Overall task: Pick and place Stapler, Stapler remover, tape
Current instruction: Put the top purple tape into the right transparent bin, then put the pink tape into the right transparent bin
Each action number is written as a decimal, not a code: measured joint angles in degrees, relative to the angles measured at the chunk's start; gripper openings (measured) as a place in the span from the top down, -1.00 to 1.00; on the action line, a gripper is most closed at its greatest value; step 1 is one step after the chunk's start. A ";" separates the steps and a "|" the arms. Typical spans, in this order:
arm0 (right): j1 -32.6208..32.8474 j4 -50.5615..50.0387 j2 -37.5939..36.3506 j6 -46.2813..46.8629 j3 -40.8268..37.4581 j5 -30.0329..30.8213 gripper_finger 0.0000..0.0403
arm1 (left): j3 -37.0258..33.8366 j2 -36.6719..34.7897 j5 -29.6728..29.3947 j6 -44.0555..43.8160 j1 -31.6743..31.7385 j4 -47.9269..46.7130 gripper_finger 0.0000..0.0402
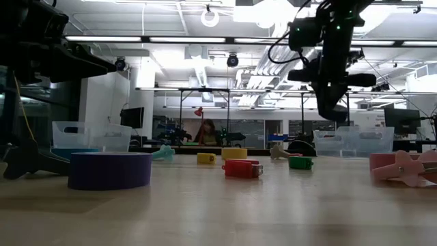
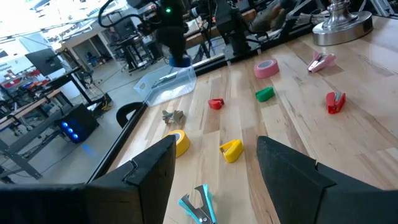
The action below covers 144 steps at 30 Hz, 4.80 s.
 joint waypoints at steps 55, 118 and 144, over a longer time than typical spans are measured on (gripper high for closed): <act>-12.54 2.67 8.30 -1.97 -2.69 6.72 0.21 | 0.01 0.01 0.00 0.00 -0.01 0.01 -0.10; 34.43 -2.69 10.71 30.05 -10.01 -25.40 0.22 | 0.00 0.00 -0.01 0.01 0.00 0.00 -0.10; 34.33 8.21 9.70 32.37 -17.04 -24.58 0.23 | 0.00 -0.01 0.00 0.01 -0.01 -0.01 -0.10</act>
